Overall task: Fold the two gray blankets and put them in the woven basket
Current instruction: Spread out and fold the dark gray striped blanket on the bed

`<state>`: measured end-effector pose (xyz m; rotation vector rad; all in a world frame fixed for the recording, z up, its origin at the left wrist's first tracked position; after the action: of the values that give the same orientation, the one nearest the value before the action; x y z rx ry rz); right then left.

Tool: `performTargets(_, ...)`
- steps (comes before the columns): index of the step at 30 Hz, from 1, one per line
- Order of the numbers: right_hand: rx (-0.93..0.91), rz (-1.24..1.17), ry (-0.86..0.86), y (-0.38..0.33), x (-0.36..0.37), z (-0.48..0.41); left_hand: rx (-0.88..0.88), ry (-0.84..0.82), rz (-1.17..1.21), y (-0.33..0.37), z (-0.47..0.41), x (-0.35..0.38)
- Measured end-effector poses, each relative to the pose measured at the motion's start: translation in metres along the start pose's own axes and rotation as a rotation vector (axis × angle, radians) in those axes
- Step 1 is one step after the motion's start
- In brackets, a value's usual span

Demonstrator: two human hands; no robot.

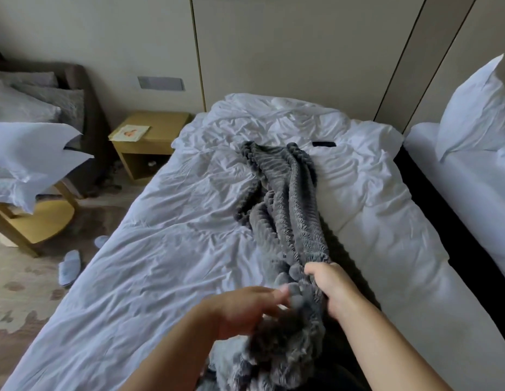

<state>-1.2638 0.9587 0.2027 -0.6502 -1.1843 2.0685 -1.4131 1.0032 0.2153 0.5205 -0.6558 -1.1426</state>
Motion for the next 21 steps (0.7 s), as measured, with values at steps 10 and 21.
performTargets(10,0.15,-0.11,0.064,0.085,-0.018,-0.003,-0.318,0.301,0.377,-0.088,-0.068,-0.016)
performTargets(21,-0.471,-0.044,0.576,-0.033,-0.084,-0.004,0.281,0.457,0.522,-0.039,-0.04,-0.065)
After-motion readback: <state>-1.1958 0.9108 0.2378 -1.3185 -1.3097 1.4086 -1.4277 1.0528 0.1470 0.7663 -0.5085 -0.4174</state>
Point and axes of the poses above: each hand's wrist, its own z-axis away from the middle knuckle, its own x-axis out of the palm, y = z × x, the point moved 8 cm from there along -z, towards the middle knuckle, and after that the axes turned 10 degrees about -x, right-handed, at the moved point
